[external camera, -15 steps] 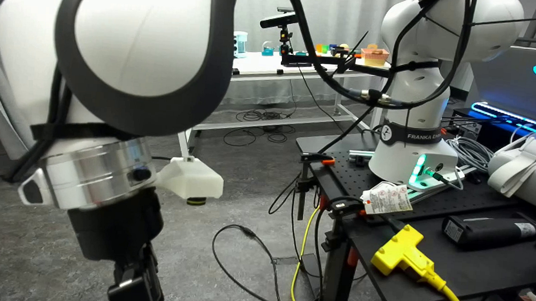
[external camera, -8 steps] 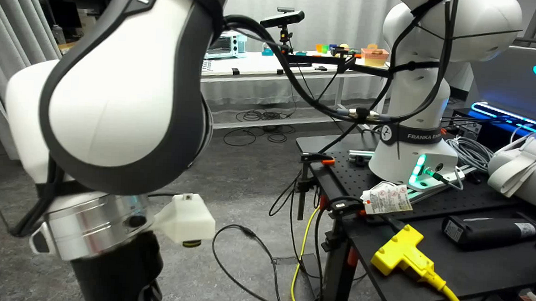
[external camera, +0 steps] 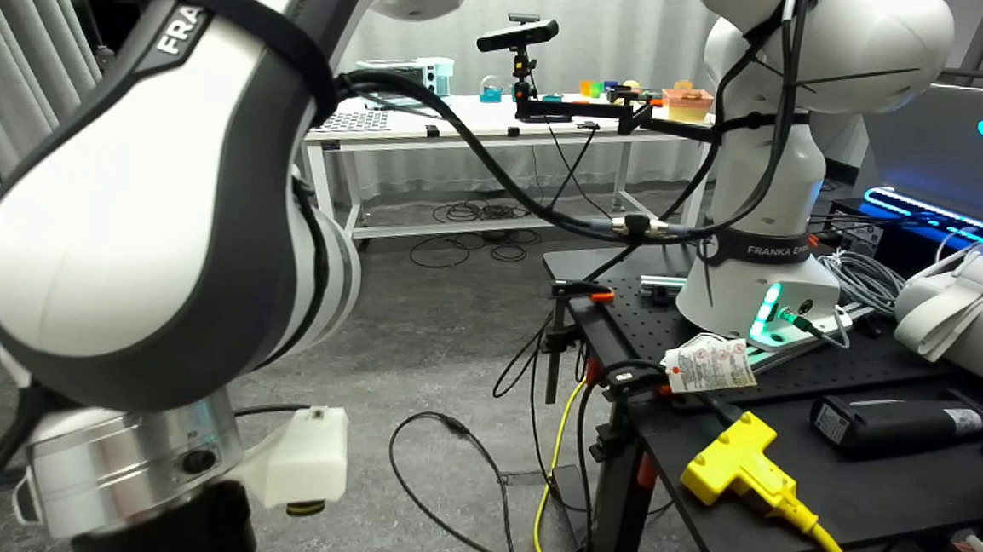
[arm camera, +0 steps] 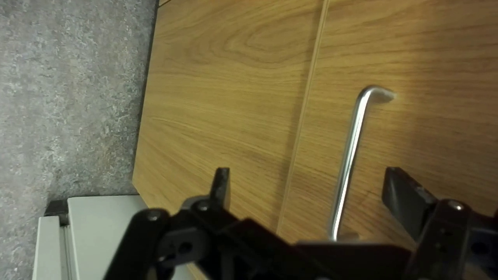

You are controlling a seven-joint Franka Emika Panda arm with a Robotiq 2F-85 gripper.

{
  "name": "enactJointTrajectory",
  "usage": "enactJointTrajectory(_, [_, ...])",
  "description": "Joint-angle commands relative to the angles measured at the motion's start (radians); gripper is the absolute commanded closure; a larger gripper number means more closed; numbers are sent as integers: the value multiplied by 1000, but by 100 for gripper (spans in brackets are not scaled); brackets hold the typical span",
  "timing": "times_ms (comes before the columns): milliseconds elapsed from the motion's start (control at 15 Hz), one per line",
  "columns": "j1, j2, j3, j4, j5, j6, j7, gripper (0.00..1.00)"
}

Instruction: Open the drawer

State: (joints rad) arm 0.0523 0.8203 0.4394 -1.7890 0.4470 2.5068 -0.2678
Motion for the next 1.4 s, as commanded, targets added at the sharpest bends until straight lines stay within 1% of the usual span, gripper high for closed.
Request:
enactJointTrajectory(0, [-12,78,37,77,25,-18,-29,0])
enactJointTrajectory(267, [-12,116,44,101,13,-22,-24,0])
enactJointTrajectory(467, [-6,120,31,105,-5,-24,-18,0])
enactJointTrajectory(733, [8,87,-19,83,-66,-26,-4,0])
enactJointTrajectory(933, [12,63,-45,61,-103,-25,4,0])
enactJointTrajectory(1067, [24,33,-75,34,-139,-17,21,0])
enactJointTrajectory(1333, [13,-44,-108,-49,-185,4,17,0])
